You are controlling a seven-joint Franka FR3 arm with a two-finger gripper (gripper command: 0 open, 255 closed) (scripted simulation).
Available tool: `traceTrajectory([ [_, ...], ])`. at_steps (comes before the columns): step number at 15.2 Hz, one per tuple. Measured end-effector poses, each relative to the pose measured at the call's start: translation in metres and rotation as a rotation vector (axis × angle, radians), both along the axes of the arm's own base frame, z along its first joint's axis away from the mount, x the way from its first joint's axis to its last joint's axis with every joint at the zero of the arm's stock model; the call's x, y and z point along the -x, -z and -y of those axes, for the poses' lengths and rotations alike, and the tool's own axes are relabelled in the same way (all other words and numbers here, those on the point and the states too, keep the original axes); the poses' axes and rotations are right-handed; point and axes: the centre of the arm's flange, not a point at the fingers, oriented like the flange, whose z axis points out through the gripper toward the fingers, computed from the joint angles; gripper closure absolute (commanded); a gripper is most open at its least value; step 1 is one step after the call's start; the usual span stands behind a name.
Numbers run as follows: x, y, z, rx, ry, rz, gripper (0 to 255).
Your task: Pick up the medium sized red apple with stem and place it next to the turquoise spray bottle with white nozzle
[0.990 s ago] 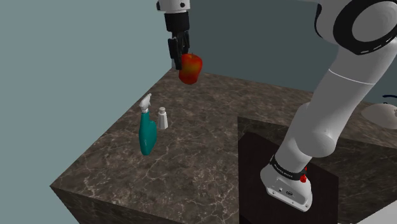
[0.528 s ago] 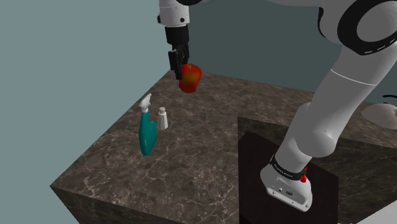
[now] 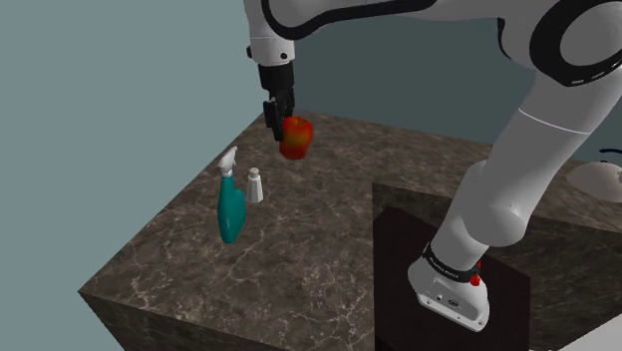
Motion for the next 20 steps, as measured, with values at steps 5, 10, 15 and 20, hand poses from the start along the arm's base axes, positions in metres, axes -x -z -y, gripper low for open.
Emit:
traceTrajectory([
  [5,0.0,0.028,-0.001,0.0,0.0,0.0,255],
  [10,0.0,0.053,0.0,0.0,0.0,0.0,255],
  [15,0.0,0.078,-0.001,0.0,0.0,0.0,255],
  [20,0.0,0.105,0.0,0.0,0.0,0.0,255],
])
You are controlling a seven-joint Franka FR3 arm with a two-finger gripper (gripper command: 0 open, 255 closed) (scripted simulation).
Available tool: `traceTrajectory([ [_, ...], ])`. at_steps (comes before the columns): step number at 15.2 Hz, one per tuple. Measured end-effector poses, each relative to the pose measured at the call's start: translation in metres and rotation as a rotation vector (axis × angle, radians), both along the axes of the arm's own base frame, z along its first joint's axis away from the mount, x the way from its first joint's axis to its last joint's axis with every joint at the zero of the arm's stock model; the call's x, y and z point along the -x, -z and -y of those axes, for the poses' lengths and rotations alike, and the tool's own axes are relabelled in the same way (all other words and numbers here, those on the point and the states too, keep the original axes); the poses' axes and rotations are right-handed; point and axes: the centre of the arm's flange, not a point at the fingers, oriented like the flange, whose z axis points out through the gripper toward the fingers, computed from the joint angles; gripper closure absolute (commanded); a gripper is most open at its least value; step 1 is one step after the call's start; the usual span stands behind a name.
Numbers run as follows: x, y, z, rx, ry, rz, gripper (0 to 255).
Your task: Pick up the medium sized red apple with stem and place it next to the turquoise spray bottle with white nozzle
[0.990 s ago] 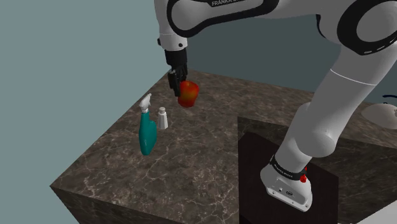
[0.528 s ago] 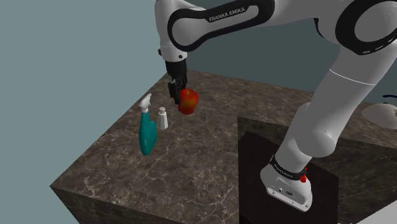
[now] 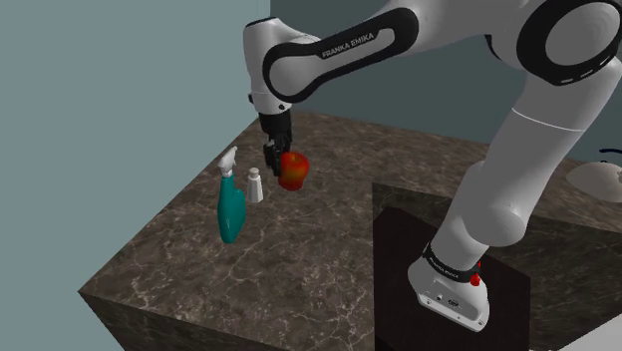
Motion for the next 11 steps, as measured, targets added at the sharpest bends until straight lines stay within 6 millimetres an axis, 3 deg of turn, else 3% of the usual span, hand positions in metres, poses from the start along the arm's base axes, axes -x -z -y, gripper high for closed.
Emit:
traceTrajectory([
  [11,0.001,0.059,0.0,0.0,0.0,0.0,255],
])
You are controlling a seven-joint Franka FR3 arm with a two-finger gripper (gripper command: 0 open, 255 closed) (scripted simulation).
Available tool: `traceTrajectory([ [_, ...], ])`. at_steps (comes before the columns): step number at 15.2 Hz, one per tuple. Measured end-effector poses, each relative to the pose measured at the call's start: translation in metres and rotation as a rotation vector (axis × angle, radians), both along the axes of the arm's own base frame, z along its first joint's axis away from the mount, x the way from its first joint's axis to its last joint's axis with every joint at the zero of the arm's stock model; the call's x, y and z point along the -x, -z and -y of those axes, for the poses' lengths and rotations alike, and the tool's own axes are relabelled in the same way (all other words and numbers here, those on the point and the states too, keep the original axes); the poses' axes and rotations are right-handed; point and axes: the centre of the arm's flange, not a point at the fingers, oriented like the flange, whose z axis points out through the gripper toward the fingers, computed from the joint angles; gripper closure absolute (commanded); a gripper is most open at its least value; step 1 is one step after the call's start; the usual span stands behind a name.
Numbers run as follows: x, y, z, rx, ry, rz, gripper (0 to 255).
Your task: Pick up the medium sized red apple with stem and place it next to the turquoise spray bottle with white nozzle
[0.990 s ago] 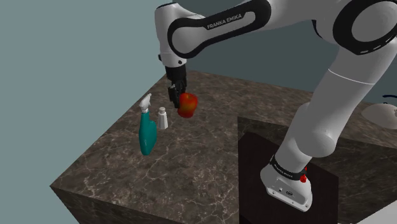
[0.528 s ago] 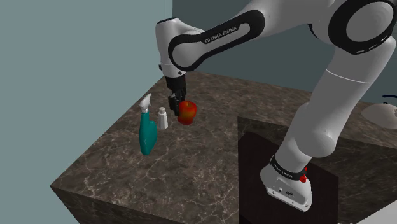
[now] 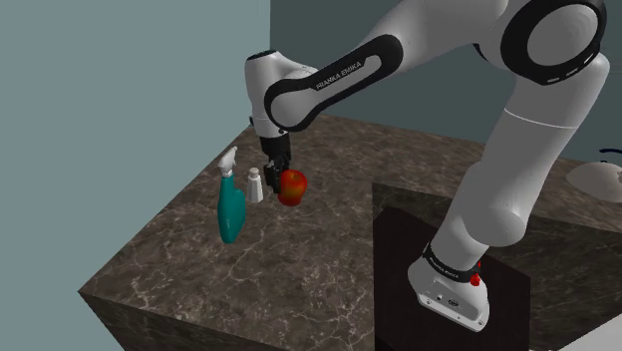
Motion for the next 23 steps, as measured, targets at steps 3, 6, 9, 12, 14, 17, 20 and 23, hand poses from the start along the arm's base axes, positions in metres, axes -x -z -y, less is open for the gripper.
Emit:
traceTrajectory([
  [3,-0.001,0.012,0.0,0.0,0.0,0.0,255],
  [6,-0.001,0.014,0.0,0.0,0.0,0.0,255],
  [9,-0.001,0.014,0.0,0.0,0.0,0.0,0],
  [12,-0.001,0.014,0.0,0.0,0.0,0.001,0],
  [14,-0.001,0.014,0.0,0.0,0.0,0.001,0],
  [17,-0.004,-0.002,-0.001,-0.001,0.0,0.001,0],
  [20,-0.006,-0.029,-0.006,-0.001,0.0,0.002,0],
  [23,-0.007,-0.034,-0.006,0.0,0.0,0.001,0],
])
